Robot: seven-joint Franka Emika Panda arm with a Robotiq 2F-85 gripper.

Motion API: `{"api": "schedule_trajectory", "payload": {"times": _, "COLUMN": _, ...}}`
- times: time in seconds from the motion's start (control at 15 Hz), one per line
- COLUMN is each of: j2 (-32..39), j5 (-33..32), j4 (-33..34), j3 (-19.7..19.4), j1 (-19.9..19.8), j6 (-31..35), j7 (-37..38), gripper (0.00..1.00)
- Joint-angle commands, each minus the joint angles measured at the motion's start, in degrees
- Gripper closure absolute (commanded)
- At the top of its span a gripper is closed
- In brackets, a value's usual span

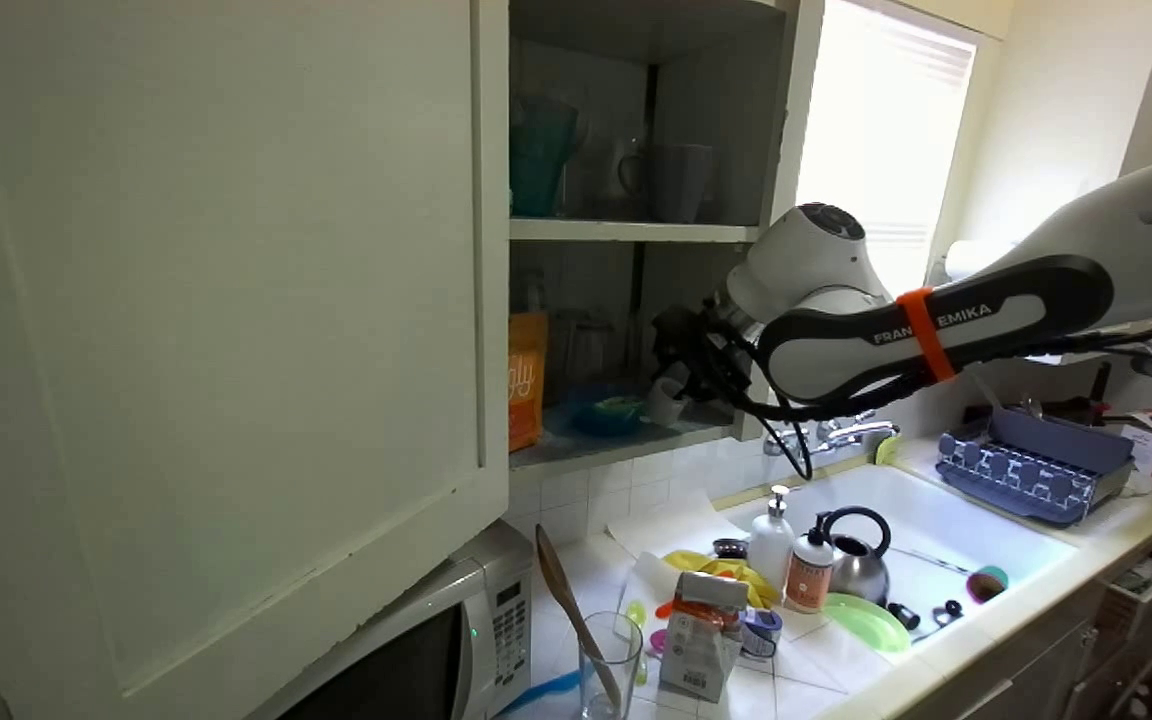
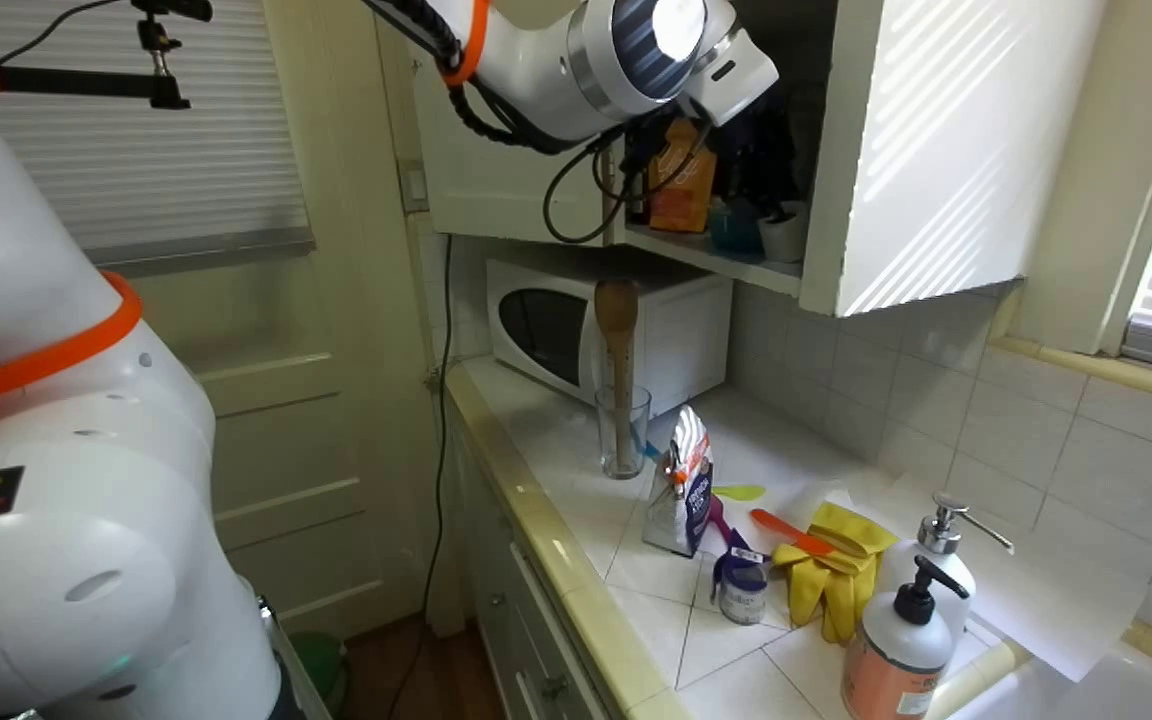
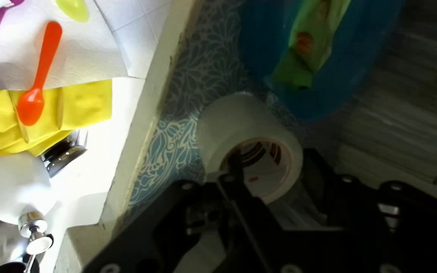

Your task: Remove the masking tape from the second shelf to the first shelf of the cabinet

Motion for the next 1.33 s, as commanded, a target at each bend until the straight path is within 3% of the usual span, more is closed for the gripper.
{"api": "schedule_trajectory", "payload": {"times": 0.0, "j2": 0.2, "j5": 1.8, "j4": 1.1, "j3": -1.5, "j1": 1.6, "j6": -2.1, "j7": -1.1, "gripper": 0.24}}
{"api": "schedule_trajectory", "payload": {"times": 0.2, "j2": -0.4, "j5": 0.8, "j4": 0.9, "j3": -0.8, "j1": 1.0, "j6": -0.5, "j7": -1.0, "gripper": 0.01}}
{"api": "schedule_trajectory", "payload": {"times": 0.73, "j2": -0.9, "j5": 1.4, "j4": 1.6, "j3": -0.5, "j1": 1.4, "j6": 0.0, "j7": -2.2, "gripper": 0.00}}
{"api": "schedule_trajectory", "payload": {"times": 1.0, "j2": -4.6, "j5": 9.0, "j4": -1.1, "j3": -1.7, "j1": 6.8, "j6": -7.3, "j7": -7.8, "gripper": 0.00}}
{"api": "schedule_trajectory", "payload": {"times": 1.07, "j2": -6.0, "j5": 12.3, "j4": -2.3, "j3": -2.0, "j1": 8.8, "j6": -10.6, "j7": -10.6, "gripper": 0.00}}
{"api": "schedule_trajectory", "payload": {"times": 1.27, "j2": -11.9, "j5": 14.1, "j4": -4.8, "j3": -0.6, "j1": 10.5, "j6": -21.3, "j7": -11.7, "gripper": 0.00}}
